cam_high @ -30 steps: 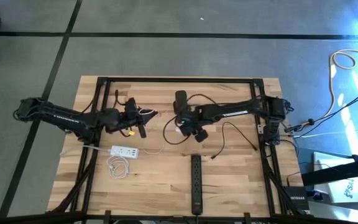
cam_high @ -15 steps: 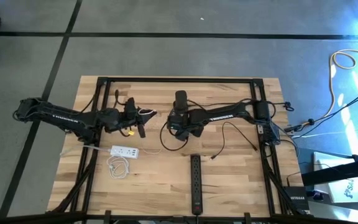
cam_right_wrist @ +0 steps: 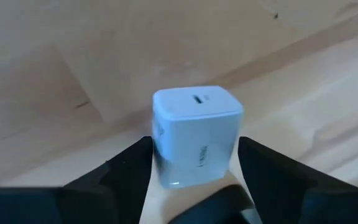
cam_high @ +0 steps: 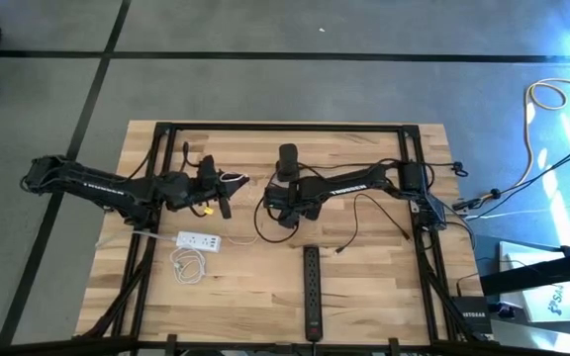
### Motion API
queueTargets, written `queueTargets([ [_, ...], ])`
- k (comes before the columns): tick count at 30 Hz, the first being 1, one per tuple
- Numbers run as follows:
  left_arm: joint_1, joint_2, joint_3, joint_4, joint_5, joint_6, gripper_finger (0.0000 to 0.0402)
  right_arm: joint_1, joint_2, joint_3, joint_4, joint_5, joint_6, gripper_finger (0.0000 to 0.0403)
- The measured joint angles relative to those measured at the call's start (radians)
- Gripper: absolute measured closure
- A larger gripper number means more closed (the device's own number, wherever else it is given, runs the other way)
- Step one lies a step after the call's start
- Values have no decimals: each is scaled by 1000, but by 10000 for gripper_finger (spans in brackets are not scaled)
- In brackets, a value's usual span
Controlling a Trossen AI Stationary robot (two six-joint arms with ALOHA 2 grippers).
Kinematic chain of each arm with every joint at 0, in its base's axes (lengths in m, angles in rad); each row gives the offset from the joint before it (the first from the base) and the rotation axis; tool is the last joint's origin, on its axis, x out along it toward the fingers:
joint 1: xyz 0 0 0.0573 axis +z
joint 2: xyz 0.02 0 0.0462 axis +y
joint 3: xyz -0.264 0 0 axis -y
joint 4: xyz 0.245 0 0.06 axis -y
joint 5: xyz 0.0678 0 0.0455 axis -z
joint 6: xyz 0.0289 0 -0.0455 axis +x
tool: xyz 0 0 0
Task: Insert USB
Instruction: Insert the pink USB cable into the white USB adapter
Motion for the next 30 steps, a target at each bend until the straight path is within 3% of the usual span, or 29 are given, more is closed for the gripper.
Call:
queueTargets([
  [6,0,0,0,-1,0,0,401,1,0,0,7,-17,0,228],
  [15,0,0,0,-1,0,12,401,8,0,0,-32,-18,59,203],
  [30,-1,0,0,0,19,11,401,27,-3,0,-91,-66,111,216],
])
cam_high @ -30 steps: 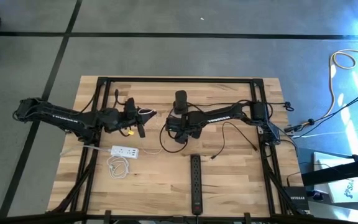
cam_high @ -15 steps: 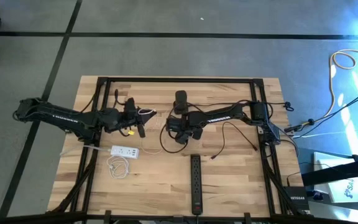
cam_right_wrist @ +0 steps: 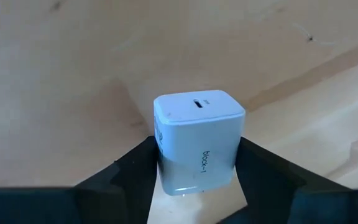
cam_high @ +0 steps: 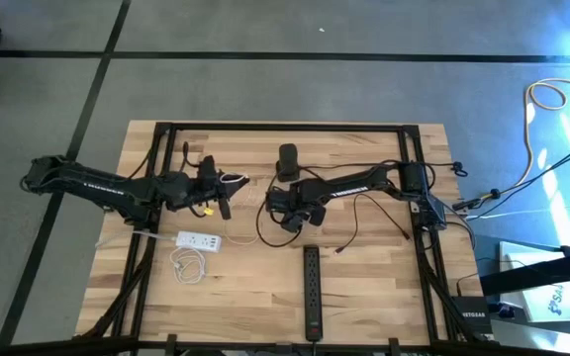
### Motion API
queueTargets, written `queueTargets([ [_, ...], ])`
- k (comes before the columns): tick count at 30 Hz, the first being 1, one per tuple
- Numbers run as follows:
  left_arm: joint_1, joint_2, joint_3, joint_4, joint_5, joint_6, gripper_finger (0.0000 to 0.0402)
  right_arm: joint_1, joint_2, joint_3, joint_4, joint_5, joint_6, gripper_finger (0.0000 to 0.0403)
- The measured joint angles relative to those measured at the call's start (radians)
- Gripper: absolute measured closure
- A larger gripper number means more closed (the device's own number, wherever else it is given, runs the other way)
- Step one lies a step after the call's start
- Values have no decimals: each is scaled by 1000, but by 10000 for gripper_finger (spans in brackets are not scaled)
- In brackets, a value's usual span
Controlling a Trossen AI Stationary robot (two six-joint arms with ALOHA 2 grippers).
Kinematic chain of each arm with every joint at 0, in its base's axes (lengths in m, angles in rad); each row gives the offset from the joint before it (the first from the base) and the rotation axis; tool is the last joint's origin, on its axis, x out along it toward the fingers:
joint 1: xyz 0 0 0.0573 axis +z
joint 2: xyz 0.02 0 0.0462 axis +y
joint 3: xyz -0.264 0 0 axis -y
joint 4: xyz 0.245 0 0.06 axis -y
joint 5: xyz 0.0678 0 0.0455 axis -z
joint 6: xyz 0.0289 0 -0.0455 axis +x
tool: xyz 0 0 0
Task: Insert USB
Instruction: Insert the pink USB cable into the white USB adapter
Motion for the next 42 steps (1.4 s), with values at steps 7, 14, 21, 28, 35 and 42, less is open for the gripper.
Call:
queueTargets([
  [7,1,0,0,0,12,-3,401,6,1,-1,-24,-42,82,201],
  [14,1,0,0,0,14,-3,401,34,2,-1,-60,-50,137,198],
  [21,1,0,0,0,14,-8,401,34,2,0,-114,-113,190,212],
  [28,1,0,0,3,14,-8,401,32,2,0,-115,-127,216,214],
  [35,1,0,0,4,14,-15,401,32,2,0,-122,-129,277,215],
  [42,1,0,0,7,14,-16,401,31,6,43,-167,-171,379,236],
])
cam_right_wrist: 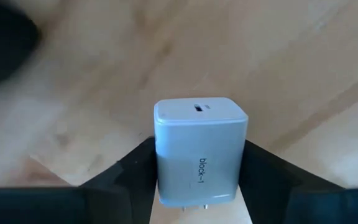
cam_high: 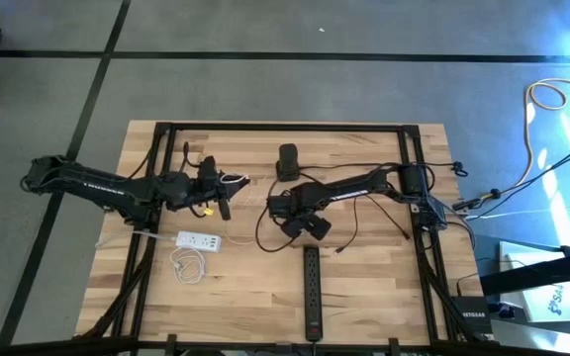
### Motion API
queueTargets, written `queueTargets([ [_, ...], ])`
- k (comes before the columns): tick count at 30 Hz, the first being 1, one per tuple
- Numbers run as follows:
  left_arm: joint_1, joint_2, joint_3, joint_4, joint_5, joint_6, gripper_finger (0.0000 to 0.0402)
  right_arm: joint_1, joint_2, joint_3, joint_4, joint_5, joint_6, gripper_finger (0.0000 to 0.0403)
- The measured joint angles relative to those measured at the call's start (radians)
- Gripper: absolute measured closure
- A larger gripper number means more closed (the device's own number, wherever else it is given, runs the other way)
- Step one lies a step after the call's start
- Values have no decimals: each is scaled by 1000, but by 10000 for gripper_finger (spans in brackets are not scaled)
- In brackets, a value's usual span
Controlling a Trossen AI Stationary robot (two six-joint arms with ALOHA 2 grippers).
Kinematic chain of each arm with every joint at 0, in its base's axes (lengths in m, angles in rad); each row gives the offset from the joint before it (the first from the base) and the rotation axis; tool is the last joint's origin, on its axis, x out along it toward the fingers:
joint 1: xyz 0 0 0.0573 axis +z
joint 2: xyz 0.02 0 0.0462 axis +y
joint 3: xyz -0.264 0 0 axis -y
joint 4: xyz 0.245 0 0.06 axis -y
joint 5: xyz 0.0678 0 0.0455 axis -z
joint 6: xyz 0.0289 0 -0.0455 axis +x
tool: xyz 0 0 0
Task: Insert USB
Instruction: Insert the pink USB cable into the white USB adapter
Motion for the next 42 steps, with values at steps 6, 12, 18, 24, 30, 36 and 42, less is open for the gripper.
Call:
queueTargets([
  [6,0,0,0,19,-1,-1,401,10,-23,116,-7,-163,101,238],
  [12,0,0,0,21,-21,-1,401,27,-90,163,55,-344,158,236],
  [18,-30,0,-1,36,-9,-50,401,47,-119,164,410,-607,274,236],
  [24,-70,0,-1,-11,-30,-116,401,63,-119,97,761,-573,381,236],
  [30,-120,0,-1,12,-45,-72,401,45,-121,-4,943,-470,468,236],
  [36,-156,0,-2,20,-49,-47,401,38,-129,-131,1108,-379,597,236],
  [42,-180,0,-2,-4,-51,-39,401,38,-170,-222,1225,-282,650,236],
])
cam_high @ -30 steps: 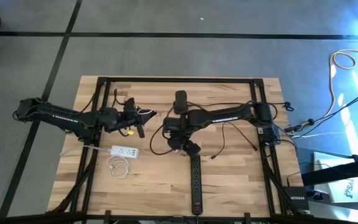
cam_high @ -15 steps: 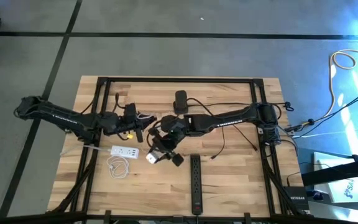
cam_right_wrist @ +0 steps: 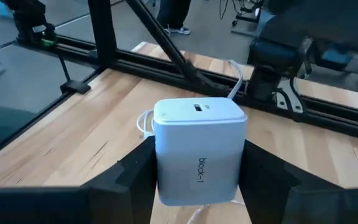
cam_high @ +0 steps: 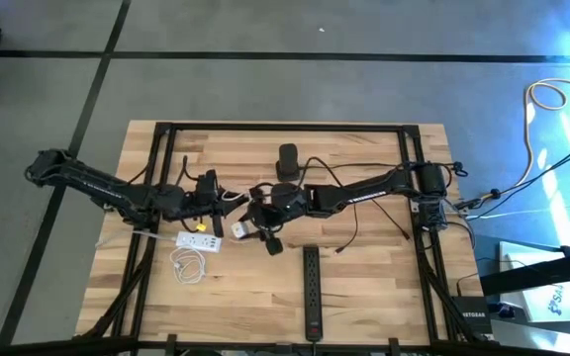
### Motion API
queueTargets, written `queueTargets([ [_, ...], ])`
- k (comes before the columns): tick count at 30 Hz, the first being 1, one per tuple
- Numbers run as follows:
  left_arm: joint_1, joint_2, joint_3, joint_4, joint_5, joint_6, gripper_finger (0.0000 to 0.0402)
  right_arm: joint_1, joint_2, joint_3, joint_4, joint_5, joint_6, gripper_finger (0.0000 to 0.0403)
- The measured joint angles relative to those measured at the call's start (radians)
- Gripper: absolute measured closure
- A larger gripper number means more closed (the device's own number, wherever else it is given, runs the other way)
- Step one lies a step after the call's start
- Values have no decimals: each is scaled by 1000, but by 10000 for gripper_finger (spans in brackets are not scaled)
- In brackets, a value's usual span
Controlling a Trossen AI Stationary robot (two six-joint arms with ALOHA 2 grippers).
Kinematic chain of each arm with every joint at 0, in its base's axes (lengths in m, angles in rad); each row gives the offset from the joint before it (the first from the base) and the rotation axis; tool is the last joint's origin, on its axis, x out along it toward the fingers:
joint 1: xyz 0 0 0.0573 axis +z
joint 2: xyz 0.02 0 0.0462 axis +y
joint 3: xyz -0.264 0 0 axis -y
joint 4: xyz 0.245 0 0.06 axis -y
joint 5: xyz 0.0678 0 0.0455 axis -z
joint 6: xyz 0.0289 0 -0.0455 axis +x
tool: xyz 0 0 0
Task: Insert USB
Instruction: Insert the pink USB cable into the white USB adapter
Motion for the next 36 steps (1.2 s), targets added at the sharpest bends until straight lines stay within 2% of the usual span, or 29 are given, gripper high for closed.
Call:
queueTargets([
  [6,-33,0,0,21,-3,86,401,2,-23,-29,9,48,21,235],
  [10,-70,0,0,34,-17,174,401,2,-43,-79,19,120,27,235],
  [14,-105,0,0,35,-66,227,401,2,-72,-145,130,172,59,235],
  [20,-131,0,2,59,-105,255,401,2,-88,-215,313,223,119,235],
  [36,-112,4,2,59,-111,255,401,3,-87,-218,372,256,175,235],
])
